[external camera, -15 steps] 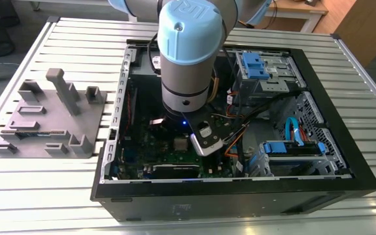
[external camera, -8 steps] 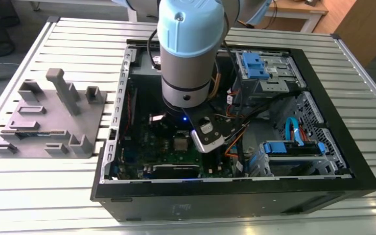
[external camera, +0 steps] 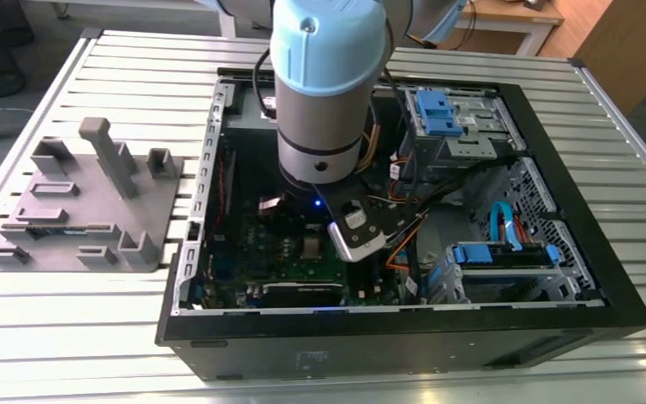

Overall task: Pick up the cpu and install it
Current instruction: 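Place the cpu into insertion slot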

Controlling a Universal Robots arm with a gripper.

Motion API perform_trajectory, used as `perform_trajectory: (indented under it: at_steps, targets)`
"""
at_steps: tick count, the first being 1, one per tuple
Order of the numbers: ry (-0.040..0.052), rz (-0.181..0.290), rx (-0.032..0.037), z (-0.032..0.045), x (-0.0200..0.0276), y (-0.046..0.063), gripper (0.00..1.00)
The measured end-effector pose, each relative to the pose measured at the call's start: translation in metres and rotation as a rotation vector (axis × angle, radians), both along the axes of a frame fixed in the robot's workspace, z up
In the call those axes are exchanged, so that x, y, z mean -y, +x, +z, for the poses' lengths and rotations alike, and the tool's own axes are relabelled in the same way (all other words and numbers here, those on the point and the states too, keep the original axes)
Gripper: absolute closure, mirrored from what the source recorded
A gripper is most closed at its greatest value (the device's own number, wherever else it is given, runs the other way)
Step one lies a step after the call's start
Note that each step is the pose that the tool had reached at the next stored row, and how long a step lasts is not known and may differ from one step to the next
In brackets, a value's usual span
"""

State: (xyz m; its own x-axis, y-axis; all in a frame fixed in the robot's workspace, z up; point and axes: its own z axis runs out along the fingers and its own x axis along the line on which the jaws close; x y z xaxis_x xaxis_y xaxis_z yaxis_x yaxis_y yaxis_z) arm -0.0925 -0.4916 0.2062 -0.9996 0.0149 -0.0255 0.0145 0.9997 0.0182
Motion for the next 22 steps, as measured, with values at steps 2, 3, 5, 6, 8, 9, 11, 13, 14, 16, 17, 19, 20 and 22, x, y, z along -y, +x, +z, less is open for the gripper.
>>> perform_trajectory:
  at_steps: [2, 3, 5, 6, 8, 9, 11, 13, 14, 16, 17, 19, 20, 22]
  targets:
    - [0.0000, 0.000, 0.0000, 0.0006, 0.0000, 0.000, 0.68]
    - [0.0000, 0.000, 0.0000, 0.0008, 0.0000, 0.000, 0.74]
    - [0.0000, 0.000, 0.0000, 0.0014, 0.0000, 0.000, 0.80]
    - [0.0000, 0.000, 0.0000, 0.0017, 0.0000, 0.000, 0.85]
    - [0.0000, 0.000, 0.0001, 0.0022, 0.0000, 0.000, 0.89]
    - [0.0000, 0.000, 0.0000, 0.0025, 0.0000, 0.000, 0.89]
    - [0.0000, 0.000, 0.0001, 0.0028, 0.0000, 0.000, 0.89]
    - [0.0001, 0.000, 0.0001, 0.0011, 0.0000, 0.000, 0.89]
    - [0.0000, 0.000, 0.0000, -0.0005, 0.0000, 0.000, 0.89]
    - [0.0000, 0.000, 0.0000, -0.0037, 0.0000, 0.000, 0.89]
    - [0.0000, 0.000, 0.0000, -0.0049, 0.0000, 0.000, 0.89]
    - [-0.0002, 0.000, 0.0000, -0.0057, 0.0000, 0.000, 0.89]
    - [-0.0003, 0.000, -0.0001, -0.0057, 0.0001, 0.000, 0.89]
    - [0.0001, 0.000, 0.0001, -0.0076, 0.0000, 0.000, 0.89]
